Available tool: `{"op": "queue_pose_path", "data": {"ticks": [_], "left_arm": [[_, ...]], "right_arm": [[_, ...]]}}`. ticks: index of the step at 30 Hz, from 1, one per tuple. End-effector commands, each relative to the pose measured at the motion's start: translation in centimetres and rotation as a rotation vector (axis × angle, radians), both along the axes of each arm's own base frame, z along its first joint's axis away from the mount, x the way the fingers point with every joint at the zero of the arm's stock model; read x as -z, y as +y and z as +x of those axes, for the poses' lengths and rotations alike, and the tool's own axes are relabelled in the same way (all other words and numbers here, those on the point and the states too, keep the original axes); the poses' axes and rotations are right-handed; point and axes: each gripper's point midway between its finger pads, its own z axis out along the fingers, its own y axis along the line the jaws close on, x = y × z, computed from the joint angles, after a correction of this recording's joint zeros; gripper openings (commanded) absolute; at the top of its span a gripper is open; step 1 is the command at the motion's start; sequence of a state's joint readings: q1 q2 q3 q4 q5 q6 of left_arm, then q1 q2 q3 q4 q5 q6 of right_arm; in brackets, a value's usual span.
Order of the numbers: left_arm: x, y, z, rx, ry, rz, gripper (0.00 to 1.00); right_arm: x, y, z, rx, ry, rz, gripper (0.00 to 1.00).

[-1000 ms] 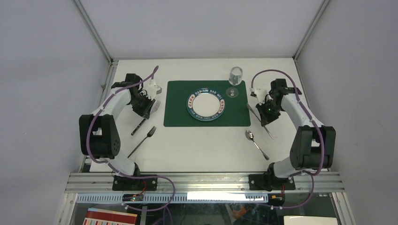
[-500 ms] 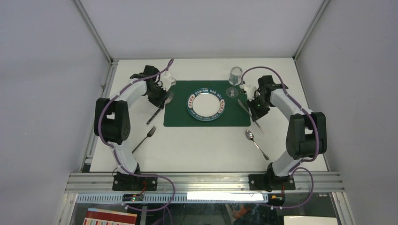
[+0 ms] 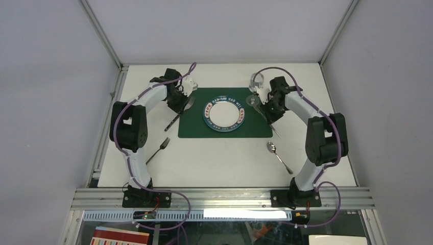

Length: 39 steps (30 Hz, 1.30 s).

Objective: Set the dinner table for one person
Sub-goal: Place the knife on the napkin.

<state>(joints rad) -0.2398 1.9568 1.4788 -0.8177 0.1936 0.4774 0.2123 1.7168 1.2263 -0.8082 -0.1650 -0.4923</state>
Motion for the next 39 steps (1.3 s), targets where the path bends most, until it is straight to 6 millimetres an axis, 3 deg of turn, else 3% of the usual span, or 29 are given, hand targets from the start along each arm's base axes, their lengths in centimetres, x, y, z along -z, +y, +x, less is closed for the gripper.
{"op": "queue_pose_path", "data": {"ticks": [1,8,24,31,39], "left_arm": [[-1.9,-1.8,2.3,0.002,-0.084,-0.008,0.00],[-1.8,-3.5,2.6,0.013,-0.075,-0.027,0.00],[-0.7,-6.2,3.2,0.013,-0.042,-0.050,0.00],[-1.3,-7.8,3.1,0.033,-0.048,-0.048,0.00],[-0.3,-8.3,2.0,0.038,-0.015,-0.036,0.00]], "right_arm": [[-1.5,1.0,3.0,0.014,-0.091,-0.002,0.00],[-1.2,2.6,3.8,-0.001,-0.100,0.000,0.00],[0.2,4.0,5.8,0.007,-0.121,-0.003,0.00],[0.3,4.9,6.1,-0.009,-0.122,-0.006,0.00],[0.6,5.4,5.5,-0.020,-0.117,-0.009,0.00]]}}
